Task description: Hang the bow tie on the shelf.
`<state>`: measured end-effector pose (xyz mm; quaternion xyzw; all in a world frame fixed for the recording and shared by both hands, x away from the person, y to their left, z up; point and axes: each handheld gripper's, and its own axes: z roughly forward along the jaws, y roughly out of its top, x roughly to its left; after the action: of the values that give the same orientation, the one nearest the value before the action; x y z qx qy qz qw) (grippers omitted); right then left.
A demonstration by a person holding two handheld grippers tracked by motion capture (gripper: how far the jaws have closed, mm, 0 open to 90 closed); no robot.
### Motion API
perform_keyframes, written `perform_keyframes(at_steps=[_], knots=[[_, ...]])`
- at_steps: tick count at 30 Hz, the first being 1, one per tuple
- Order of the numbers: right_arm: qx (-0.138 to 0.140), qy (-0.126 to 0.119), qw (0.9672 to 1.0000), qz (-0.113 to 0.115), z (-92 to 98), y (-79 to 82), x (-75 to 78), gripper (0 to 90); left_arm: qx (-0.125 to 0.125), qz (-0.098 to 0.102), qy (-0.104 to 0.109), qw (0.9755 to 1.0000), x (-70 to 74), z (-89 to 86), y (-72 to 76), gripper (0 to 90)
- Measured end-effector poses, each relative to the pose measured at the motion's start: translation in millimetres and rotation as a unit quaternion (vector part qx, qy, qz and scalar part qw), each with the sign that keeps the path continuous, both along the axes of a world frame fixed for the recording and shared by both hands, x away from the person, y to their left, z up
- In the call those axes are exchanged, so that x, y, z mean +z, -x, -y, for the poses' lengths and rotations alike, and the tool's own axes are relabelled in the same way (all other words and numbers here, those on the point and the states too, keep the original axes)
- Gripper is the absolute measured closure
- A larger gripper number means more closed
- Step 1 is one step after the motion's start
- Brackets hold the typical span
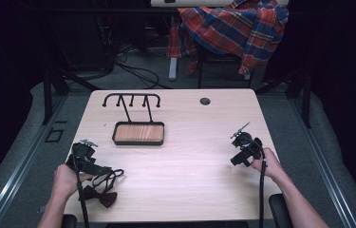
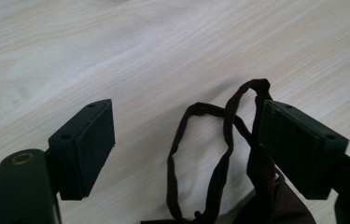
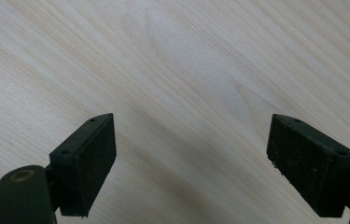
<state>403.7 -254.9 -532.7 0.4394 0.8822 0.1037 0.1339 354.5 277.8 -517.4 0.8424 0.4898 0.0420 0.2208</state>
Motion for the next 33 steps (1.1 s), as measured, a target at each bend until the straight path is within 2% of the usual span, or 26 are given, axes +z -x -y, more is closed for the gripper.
perform_keyframes(at_steps=[3,6,8,11,12,13,16,19,24,29,33], knots=[[0.001,0.004,1.0,0.001,0.3,0.0,0.2,15.6,-0.011,-0.013,-0.01,0.9998,-4.3,5.7,-1.4,23.3],[-0.002,0.002,1.0,0.003,0.4,0.2,-0.6,15.6,-0.015,-0.018,-0.013,0.9996,-5.6,7.4,-1.9,26.3],[0.0,0.005,1.0,-0.001,0.4,-0.2,-0.5,15.6,-0.02,-0.019,-0.017,0.9995,-6.9,8.8,-2.0,30.6],[0.002,0.007,1.0,-0.003,-0.2,-0.3,-0.6,15.5,-0.027,-0.03,-0.035,0.9986,-11.4,12.6,-2.4,38.1],[-0.004,0.0,1.0,0.004,-0.8,0.5,-2.2,15.5,-0.027,-0.03,-0.035,0.9986,-11.4,12.6,-2.4,40.8],[0.002,0.008,1.0,-0.003,-0.4,-0.2,-0.7,15.6,-0.031,-0.03,-0.042,0.9982,-12.7,13.4,-2.4,44.3],[-0.005,0.0,1.0,0.004,-0.8,0.7,-2.3,15.6,-0.031,-0.035,-0.041,0.998,-13.1,13.5,-2.4,51.2],[0.0,0.009,0.9999,-0.004,-0.2,-0.4,-1.4,15.6,-0.035,-0.047,-0.045,0.9972,-17.6,14.7,-2.9,56.2],[0.002,0.012,0.9999,-0.004,-0.6,-0.4,-1.5,15.6,-0.041,-0.054,-0.057,0.9961,-21.5,15.1,-4.6,64.6],[0.0,0.01,0.9999,-0.002,-1.0,-0.2,-2.3,15.6,-0.036,-0.06,-0.067,0.9953,-23.7,14.8,-6.3,68.1],[0.001,0.015,0.9999,-0.005,-1.3,-0.4,-1.9,15.6,-0.045,-0.061,-0.08,0.9939,-25.1,18.5,-5.6,69.5]])
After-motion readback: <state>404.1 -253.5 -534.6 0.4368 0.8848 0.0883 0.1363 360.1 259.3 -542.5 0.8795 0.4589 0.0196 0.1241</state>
